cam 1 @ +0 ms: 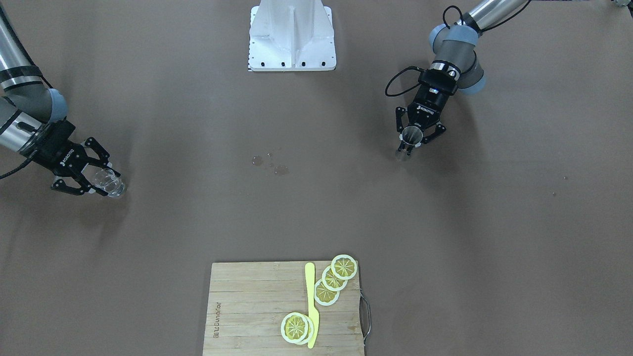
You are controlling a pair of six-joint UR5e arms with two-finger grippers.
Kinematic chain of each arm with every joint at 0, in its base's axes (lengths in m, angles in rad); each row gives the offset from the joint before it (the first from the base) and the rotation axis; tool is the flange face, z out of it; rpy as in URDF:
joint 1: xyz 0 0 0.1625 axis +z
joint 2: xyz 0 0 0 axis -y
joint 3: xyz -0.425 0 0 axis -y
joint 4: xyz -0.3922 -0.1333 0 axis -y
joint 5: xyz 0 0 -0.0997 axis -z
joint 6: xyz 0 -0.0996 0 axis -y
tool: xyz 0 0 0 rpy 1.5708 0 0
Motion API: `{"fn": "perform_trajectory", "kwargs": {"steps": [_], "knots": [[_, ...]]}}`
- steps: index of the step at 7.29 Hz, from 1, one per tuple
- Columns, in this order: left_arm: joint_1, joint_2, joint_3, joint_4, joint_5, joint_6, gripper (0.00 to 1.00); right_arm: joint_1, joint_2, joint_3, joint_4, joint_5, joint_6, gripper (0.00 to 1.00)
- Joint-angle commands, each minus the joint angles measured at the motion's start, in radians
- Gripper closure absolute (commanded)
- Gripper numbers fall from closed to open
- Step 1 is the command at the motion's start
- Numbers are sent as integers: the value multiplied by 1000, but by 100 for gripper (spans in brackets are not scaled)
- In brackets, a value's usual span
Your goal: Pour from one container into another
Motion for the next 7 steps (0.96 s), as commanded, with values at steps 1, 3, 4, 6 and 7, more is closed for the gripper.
{"fn": "perform_trajectory", "kwargs": {"steps": [1, 3, 4, 6, 7], "knots": [[4, 0, 5, -21, 0, 1, 100, -2, 0, 0, 3, -6, 0, 96], [7, 0, 5, -21, 0, 1, 90, -4, -2, 3, 5, -16, -2, 43], [10, 0, 5, -21, 0, 1, 87, -2, 0, 8, 3, -16, -2, 32], [11, 0, 5, -21, 0, 1, 69, -2, -2, 12, 3, -16, -2, 16], [14, 0, 8, -20, 2, 1, 69, -2, -2, 12, 3, -16, 0, 1]]}}
